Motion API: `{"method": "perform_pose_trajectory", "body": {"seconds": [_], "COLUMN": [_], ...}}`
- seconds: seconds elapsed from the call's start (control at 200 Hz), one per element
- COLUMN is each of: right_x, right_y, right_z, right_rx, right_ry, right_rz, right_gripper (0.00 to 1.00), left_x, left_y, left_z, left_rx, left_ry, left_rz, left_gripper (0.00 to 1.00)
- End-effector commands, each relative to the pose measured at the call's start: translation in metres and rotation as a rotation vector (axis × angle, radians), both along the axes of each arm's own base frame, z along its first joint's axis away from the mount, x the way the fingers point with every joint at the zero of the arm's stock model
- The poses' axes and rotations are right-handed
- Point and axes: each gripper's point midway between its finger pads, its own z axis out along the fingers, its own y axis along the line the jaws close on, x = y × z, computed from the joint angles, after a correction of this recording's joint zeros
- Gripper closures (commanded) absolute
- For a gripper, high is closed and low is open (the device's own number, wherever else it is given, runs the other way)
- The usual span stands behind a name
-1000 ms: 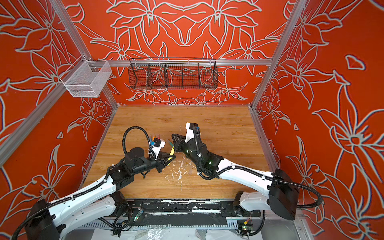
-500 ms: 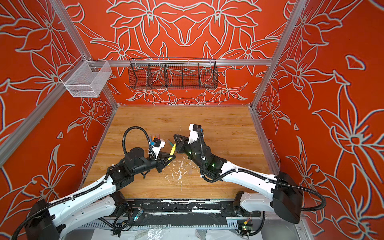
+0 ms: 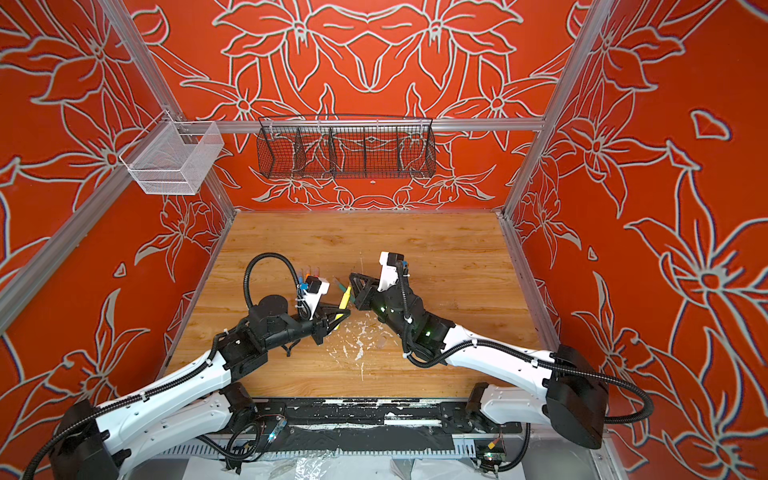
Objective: Insert the pens into the pen caps
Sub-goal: 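Align the cap opening above the yellow marker tip with the right gripper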
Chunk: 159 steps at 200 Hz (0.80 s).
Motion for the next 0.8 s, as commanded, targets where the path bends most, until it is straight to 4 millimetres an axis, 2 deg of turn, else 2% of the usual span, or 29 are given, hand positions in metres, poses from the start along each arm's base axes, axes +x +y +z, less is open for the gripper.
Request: {"method": "perform_pose_trajectory", "body": {"seconds": [0.0,0.345,0.51,0.791], "right_x": [-0.008,-0.005,-0.005,-0.007], "right_y": [0.004,-0.016,-0.015,-0.009], "right_z": [0.014,0.039,0.049,0.049], "right_rx": [0.073,0.056,0.058,0.065], "right_ry": [-0.012,-0.074,-0.091,-0.087], "right_rz": [0.054,-0.018,-0.021,0.011], "right_gripper": [1.00,1.00,1.00,1.00], "left_x": [0.001,-0.001,-0.002,-0.002], "left_y": [-0.001,-0.001,-0.002,-0.002], "left_z": [0.010,0.011,0.012,0.012], "left_rx": [-0.013,-0.017,-0.018,-0.019], "left_ry": [-0.038,-0.047,-0.049,-0.047], "left_rz": [-0.001,-0.012,-0.015,-0.013], "left_gripper": [1.00,1.00,1.00,1.00]}}
